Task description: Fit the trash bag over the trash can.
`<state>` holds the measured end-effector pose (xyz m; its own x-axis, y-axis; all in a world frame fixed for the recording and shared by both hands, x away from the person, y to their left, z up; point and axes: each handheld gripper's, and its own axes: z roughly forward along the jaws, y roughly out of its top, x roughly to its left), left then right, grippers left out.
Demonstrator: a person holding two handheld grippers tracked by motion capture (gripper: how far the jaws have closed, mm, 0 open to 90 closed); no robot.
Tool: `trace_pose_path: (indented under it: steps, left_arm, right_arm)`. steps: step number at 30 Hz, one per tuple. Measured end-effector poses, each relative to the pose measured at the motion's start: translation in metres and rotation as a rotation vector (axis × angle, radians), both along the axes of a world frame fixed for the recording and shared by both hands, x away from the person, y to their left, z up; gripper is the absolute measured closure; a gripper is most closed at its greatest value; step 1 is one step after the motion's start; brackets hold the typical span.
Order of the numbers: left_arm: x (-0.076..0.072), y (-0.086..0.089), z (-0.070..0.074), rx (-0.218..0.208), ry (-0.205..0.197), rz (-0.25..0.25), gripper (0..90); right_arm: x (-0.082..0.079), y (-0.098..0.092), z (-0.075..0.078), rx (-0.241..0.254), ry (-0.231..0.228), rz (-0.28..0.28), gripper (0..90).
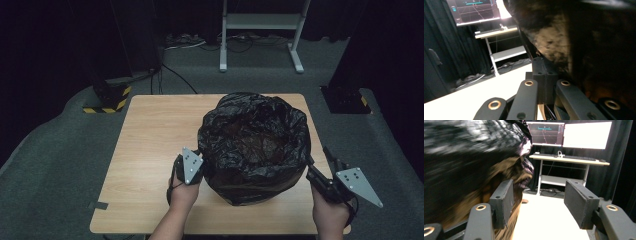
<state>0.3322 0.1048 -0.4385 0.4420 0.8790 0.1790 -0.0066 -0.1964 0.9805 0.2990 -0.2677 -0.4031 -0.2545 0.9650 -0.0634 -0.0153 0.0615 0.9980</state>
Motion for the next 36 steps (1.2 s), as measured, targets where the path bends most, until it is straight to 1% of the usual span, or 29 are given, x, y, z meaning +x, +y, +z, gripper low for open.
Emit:
trace_pose_path:
  steps: [2,5,7,8,9,11,12,13,14,16,17,18,19,20,21,22,23,24,25,26,27,28,29,30,31,33,35,36]
  left_arm:
    - [-0.010,-0.003,-0.009,0.016,-0.010,-0.002,90.0]
    - [-0.020,-0.007,-0.019,0.051,-0.019,-0.010,90.0]
    - [-0.023,-0.006,-0.025,0.041,-0.005,-0.018,90.0]
    - [-0.025,-0.005,-0.027,0.028,-0.005,-0.015,89.9]
    - [-0.027,-0.002,-0.027,0.015,-0.019,-0.004,89.2]
    - [-0.031,0.007,-0.024,-0.047,-0.053,0.021,65.5]
    - [-0.033,0.012,-0.022,-0.076,-0.063,0.030,60.3]
    - [-0.037,0.022,-0.017,-0.126,-0.076,0.039,57.0]
    - [-0.041,0.030,-0.013,-0.174,-0.095,0.051,51.2]
    - [-0.049,0.047,-0.002,-0.233,-0.153,0.085,47.5]
    - [-0.050,0.055,0.004,-0.246,-0.179,0.105,46.9]
    - [-0.047,0.061,0.010,-0.247,-0.187,0.124,47.1]
    - [-0.038,0.063,0.016,-0.228,-0.173,0.137,46.9]
    - [-0.025,0.062,0.022,-0.200,-0.153,0.137,45.7]
    - [-0.011,0.059,0.026,-0.168,-0.149,0.134,45.5]
    - [0.002,0.053,0.029,-0.136,-0.132,0.122,45.6]
    - [0.015,0.045,0.031,-0.124,-0.107,0.095,45.8]
    - [0.023,0.037,0.032,-0.108,-0.104,0.076,45.8]
    - [0.027,0.028,0.033,-0.077,-0.118,0.048,46.4]
    - [0.030,0.020,0.032,-0.062,-0.119,0.000,49.2]
    - [0.030,0.013,0.029,-0.063,-0.115,-0.021,57.6]
    - [0.030,0.012,0.026,-0.070,-0.108,-0.039,69.3]
    - [0.030,0.012,0.021,-0.093,-0.083,-0.064,70.6]
    - [0.029,0.012,0.017,-0.094,-0.071,-0.069,69.0]
    - [0.026,0.010,0.011,-0.079,-0.063,-0.071,70.2]
    - [0.020,0.007,-0.002,-0.046,-0.054,-0.070,73.7]
    - [0.015,0.003,-0.017,-0.048,-0.014,-0.068,74.2]
    - [0.013,0.002,-0.022,-0.047,-0.004,-0.067,75.3]
  right_arm:
    - [-0.002,-0.001,-0.002,-0.008,-0.005,-0.004,40.1]
    - [-0.001,-0.003,-0.006,-0.013,0.006,-0.008,39.9]
    - [0.001,-0.004,-0.007,-0.018,0.015,-0.013,39.7]
    - [0.003,-0.005,-0.008,-0.020,0.023,-0.014,39.6]
    - [0.003,-0.005,-0.009,-0.024,0.026,-0.016,39.6]
    - [0.003,-0.006,-0.008,-0.028,0.021,-0.019,39.4]
    - [0.003,-0.006,-0.007,-0.030,0.015,-0.021,39.3]
    - [0.002,-0.006,-0.006,-0.030,0.012,-0.022,39.1]
    - [0.001,-0.007,-0.004,-0.035,0.003,-0.025,38.9]
    - [-0.002,-0.009,-0.001,-0.032,-0.005,-0.029,38.8]
    - [-0.004,-0.011,0.000,-0.031,-0.008,-0.032,38.8]
    - [-0.005,-0.011,0.002,-0.032,-0.015,-0.037,38.8]
    - [-0.006,-0.012,0.005,-0.031,-0.023,-0.043,38.8]
    - [-0.005,-0.011,0.008,-0.027,-0.024,-0.049,38.7]
    - [-0.004,-0.010,0.011,-0.022,-0.023,-0.051,38.4]
    - [-0.001,-0.008,0.015,-0.024,-0.024,-0.055,38.1]
    - [0.002,-0.005,0.019,-0.030,-0.023,-0.059,38.1]
    - [0.005,0.000,0.023,-0.042,-0.015,-0.066,38.3]
    - [0.007,0.004,0.025,-0.059,-0.013,-0.066,38.1]
    - [0.009,0.008,0.026,-0.070,-0.007,-0.070,39.8]
    - [0.011,0.011,0.026,-0.075,0.001,-0.077,41.5]
    - [0.014,0.013,0.024,-0.078,0.014,-0.092,42.2]
    - [0.018,0.014,0.021,-0.084,0.027,-0.089,44.4]
    - [0.023,0.015,0.014,-0.093,0.047,-0.090,45.2]
    - [0.027,0.015,0.010,-0.103,0.060,-0.091,45.4]
    - [0.035,0.018,-0.004,-0.144,0.088,-0.084,47.1]
    - [0.042,0.019,-0.016,-0.157,0.120,-0.075,47.6]
    - [0.045,0.021,-0.023,-0.165,0.133,-0.070,48.8]
